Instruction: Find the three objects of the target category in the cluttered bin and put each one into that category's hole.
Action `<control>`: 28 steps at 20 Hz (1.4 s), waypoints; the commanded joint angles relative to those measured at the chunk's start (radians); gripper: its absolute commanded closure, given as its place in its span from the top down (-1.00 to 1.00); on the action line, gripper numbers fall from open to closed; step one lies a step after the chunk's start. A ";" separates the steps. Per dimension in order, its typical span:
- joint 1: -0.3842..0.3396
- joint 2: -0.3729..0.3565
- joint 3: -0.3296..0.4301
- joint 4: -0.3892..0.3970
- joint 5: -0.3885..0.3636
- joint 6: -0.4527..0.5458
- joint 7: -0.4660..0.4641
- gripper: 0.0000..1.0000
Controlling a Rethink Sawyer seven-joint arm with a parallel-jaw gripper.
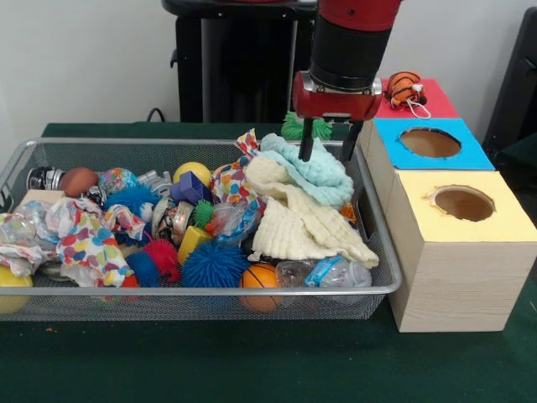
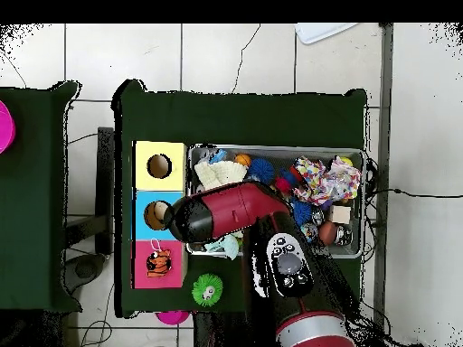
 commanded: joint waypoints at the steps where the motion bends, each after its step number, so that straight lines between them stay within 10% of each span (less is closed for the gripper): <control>1: 0.001 0.038 -0.053 -0.091 -0.135 -0.010 -0.035 1.00; 16: 0.076 0.148 -0.129 -0.134 -0.265 -0.128 0.096 1.00; 28: -0.057 0.092 -0.007 0.018 -0.029 -0.098 0.024 1.00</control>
